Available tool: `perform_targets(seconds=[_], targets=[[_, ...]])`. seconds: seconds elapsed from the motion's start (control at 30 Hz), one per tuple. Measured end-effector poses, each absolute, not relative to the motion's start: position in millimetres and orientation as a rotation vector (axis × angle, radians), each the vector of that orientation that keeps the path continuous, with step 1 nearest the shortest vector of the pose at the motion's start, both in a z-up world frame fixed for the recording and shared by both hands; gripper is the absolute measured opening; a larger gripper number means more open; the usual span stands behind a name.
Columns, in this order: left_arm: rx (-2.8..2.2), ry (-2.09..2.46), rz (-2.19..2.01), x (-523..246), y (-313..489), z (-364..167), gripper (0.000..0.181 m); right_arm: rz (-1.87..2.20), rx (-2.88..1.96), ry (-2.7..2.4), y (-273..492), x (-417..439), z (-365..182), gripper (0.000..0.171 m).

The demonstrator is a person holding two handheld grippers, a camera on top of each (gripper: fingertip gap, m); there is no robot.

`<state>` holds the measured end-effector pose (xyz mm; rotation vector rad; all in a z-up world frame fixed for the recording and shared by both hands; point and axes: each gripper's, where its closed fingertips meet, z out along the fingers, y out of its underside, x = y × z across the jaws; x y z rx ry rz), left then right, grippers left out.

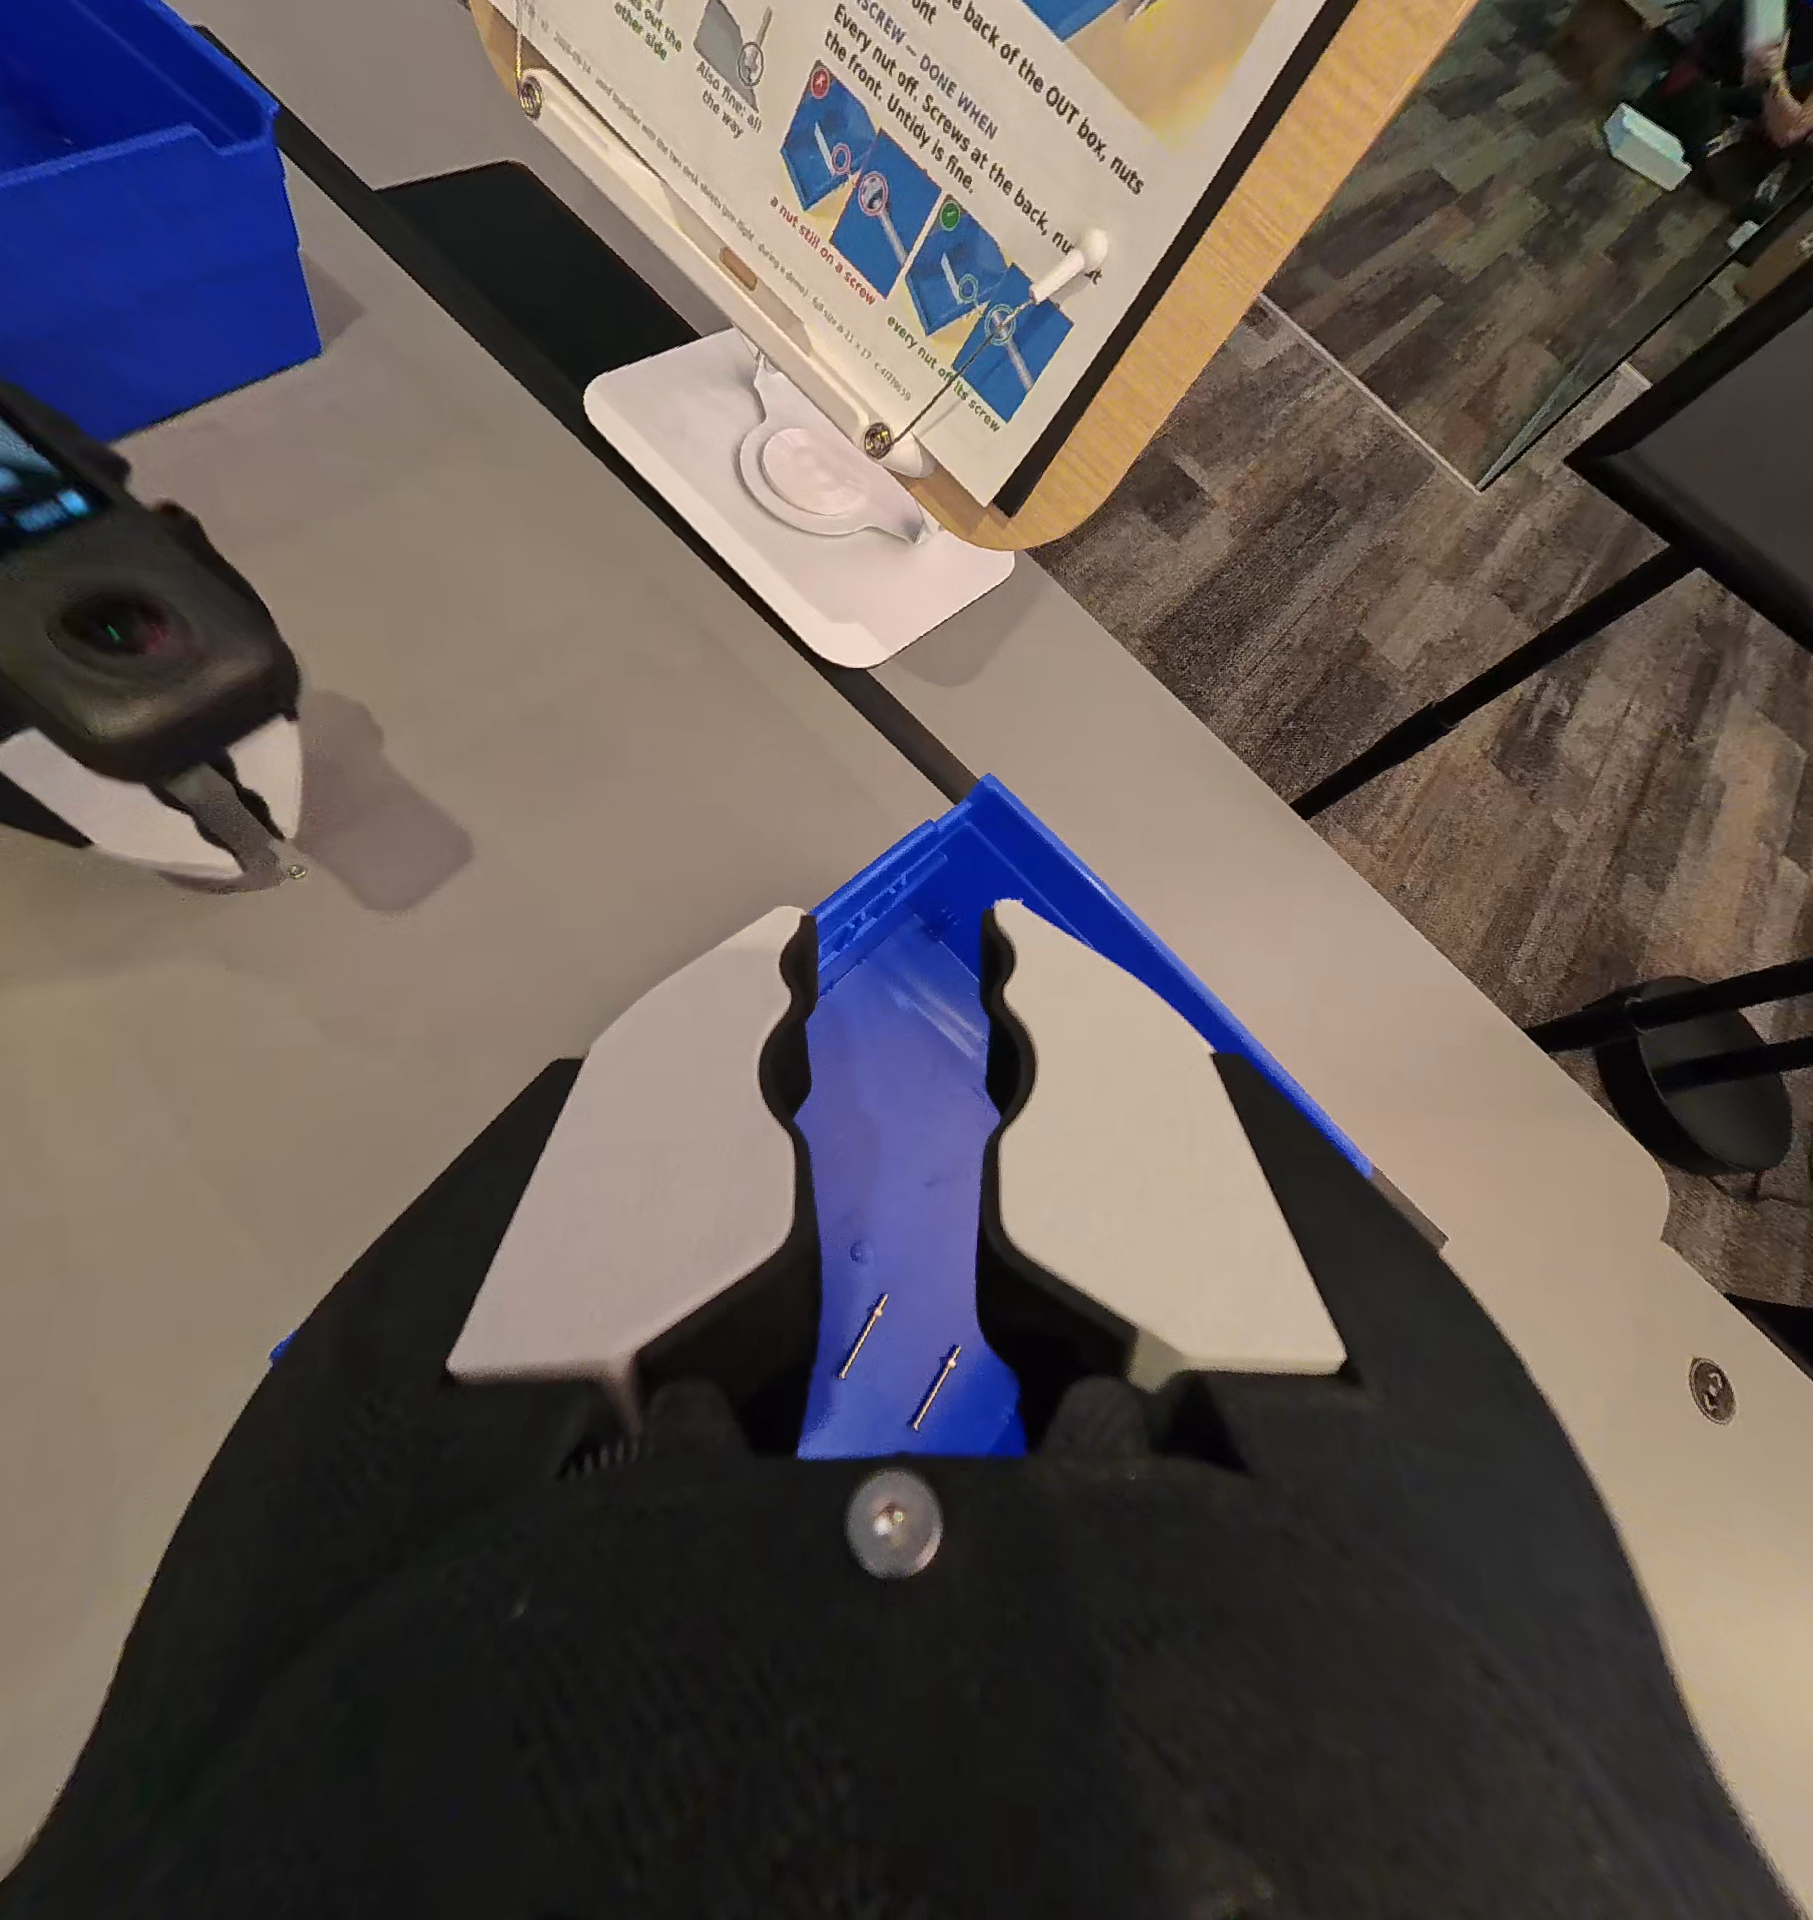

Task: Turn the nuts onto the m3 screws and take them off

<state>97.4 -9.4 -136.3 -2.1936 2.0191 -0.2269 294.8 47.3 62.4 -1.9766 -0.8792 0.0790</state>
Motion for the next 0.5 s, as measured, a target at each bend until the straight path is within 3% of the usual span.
perform_targets(seconds=[0.17, 0.33, 0.5], targets=[[-2.172, 1.872, -0.271, 67.8, -4.2, -59.8, 0.014, 0.121, -1.956, -0.834, 42.9, 306.6, 69.5, 0.031], [-2.214, 1.619, -0.109, -16.0, 29.7, 13.5, 0.018, 0.123, -1.948, -0.798, 43.5, 316.4, 73.6, 0.031], [-2.341, 1.366, -0.07, -105.7, 57.4, 30.5, 0.025, 0.119, -1.941, -0.804, 47.1, 312.1, 73.3, 0.03]])
